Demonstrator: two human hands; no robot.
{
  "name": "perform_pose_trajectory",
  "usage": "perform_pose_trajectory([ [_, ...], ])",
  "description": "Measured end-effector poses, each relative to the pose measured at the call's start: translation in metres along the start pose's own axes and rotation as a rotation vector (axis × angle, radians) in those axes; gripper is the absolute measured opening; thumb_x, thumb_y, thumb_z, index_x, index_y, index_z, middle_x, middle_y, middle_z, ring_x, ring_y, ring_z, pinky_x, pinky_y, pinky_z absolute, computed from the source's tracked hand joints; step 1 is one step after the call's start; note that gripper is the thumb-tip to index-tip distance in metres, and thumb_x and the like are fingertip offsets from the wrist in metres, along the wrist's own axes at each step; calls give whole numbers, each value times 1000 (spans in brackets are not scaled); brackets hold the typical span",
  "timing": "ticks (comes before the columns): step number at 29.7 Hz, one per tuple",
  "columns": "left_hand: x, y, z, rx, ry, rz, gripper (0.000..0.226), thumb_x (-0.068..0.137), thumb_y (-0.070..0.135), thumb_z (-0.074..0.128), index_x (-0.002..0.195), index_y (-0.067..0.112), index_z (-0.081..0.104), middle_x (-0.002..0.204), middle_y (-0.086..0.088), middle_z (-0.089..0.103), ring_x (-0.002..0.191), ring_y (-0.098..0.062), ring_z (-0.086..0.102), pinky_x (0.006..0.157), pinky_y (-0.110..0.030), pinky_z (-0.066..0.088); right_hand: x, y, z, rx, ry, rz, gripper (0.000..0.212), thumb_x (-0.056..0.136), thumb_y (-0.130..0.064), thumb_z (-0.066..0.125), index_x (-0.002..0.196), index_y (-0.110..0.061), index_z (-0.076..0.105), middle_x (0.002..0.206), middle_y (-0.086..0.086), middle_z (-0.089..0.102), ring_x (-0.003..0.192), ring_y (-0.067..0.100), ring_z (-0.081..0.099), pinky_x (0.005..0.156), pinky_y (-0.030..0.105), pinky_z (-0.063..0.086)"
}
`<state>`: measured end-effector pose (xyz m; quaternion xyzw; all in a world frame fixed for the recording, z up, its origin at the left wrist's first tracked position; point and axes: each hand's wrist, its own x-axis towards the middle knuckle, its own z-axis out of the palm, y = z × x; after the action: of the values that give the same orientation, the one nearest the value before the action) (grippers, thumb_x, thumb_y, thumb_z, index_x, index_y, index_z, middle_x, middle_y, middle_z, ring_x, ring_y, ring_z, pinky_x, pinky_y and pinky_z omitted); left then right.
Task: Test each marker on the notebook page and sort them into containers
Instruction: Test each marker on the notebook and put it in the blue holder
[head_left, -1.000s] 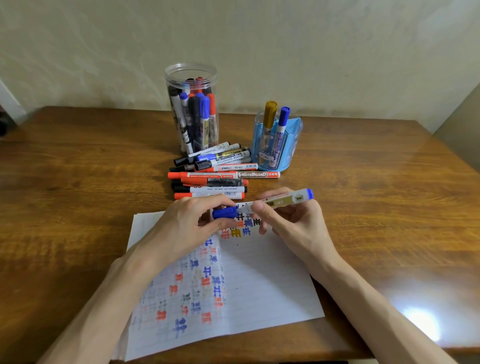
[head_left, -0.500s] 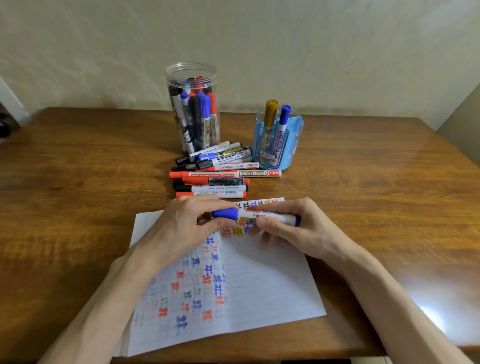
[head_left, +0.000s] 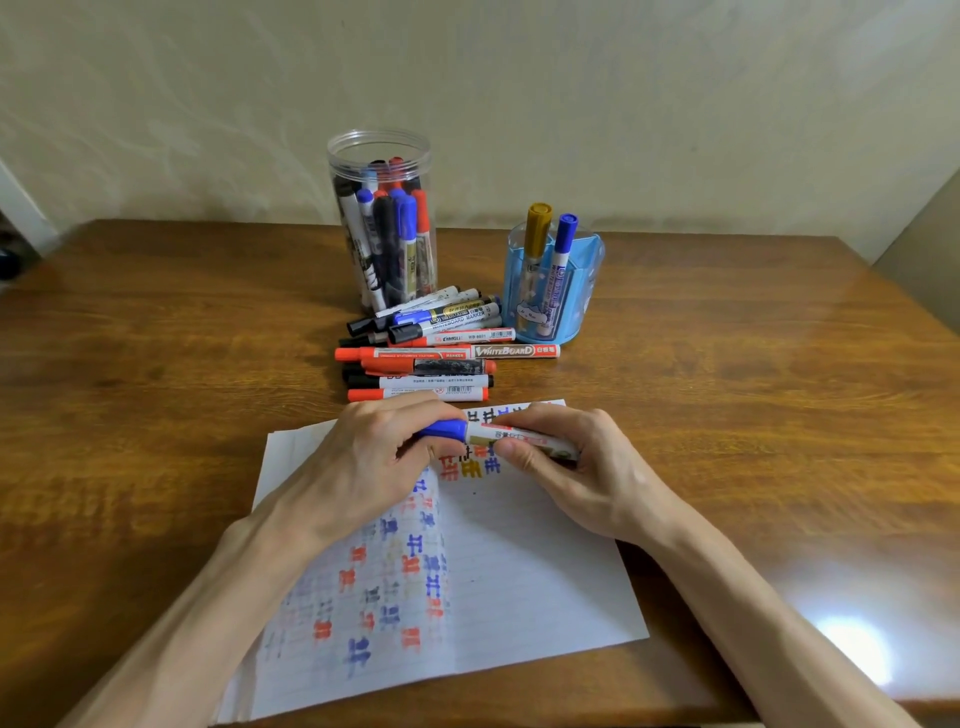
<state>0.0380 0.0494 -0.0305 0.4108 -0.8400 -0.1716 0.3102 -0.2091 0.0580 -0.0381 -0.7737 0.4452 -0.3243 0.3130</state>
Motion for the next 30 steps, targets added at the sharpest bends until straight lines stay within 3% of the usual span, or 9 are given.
perform_pose_trajectory([
  [6,6,2,-4,-17,8,-34,34,88,36,67,121,29,73,109,20,71,106,6,63,87,-19,53,3,-1,-6,-75,37,-20,37,99,-43,66,127,-21,76,98,-24,67,94,2,67,74,17,51],
  [10,12,9,-12,-127,69,-107,47,79,34,76,122,49,63,106,31,70,108,6,64,83,-15,57,4,-3,-11,-147,81,-19,41,96,-47,67,129,-25,75,102,-23,66,99,7,62,79,33,57],
  [12,13,18,-15,-218,73,-117,35,78,36,77,110,44,67,105,26,70,105,-2,67,80,-23,60,2,-10,-15,-111,111,-19,37,95,-42,71,127,-24,75,107,-18,71,101,6,66,79,33,59],
  [15,-39,20,-63,-215,230,-182,19,87,30,76,105,28,71,103,15,72,99,-15,69,75,-33,59,29,-57,17,-84,-12,-99,33,93,-42,76,124,-30,76,108,-26,70,101,-2,66,78,22,56],
  [16,-51,18,-76,-205,262,-202,15,90,31,74,104,26,71,101,11,72,98,-17,69,74,-33,58,36,-70,20,-89,-63,-125,35,93,-44,75,126,-31,75,111,-26,71,102,-3,66,79,19,55],
  [18,-156,30,-149,-64,490,-340,14,94,35,72,99,22,70,97,5,68,93,-21,67,74,-25,54,69,-131,100,-16,-365,-330,40,96,-49,71,129,-28,73,119,-21,73,103,-6,67,84,16,55],
  [20,-205,35,-173,-80,553,-341,19,92,37,71,97,19,68,94,2,64,90,-22,63,77,-22,49,74,-150,122,56,-442,-349,40,98,-51,67,128,-25,73,121,-19,73,106,-6,68,88,20,57],
  [25,-316,61,-172,-14,602,-573,19,88,33,74,96,16,71,96,-2,63,83,-31,60,70,-52,47,76,-174,177,72,-552,-505,41,95,-51,64,122,-22,75,109,-15,77,99,3,73,88,33,61],
  [30,-338,65,-158,-52,583,-615,27,86,32,75,104,13,73,100,-4,64,84,-23,58,69,-43,44,75,-175,186,101,-575,-542,39,97,-45,64,123,-19,75,113,-12,77,101,6,73,86,31,62],
])
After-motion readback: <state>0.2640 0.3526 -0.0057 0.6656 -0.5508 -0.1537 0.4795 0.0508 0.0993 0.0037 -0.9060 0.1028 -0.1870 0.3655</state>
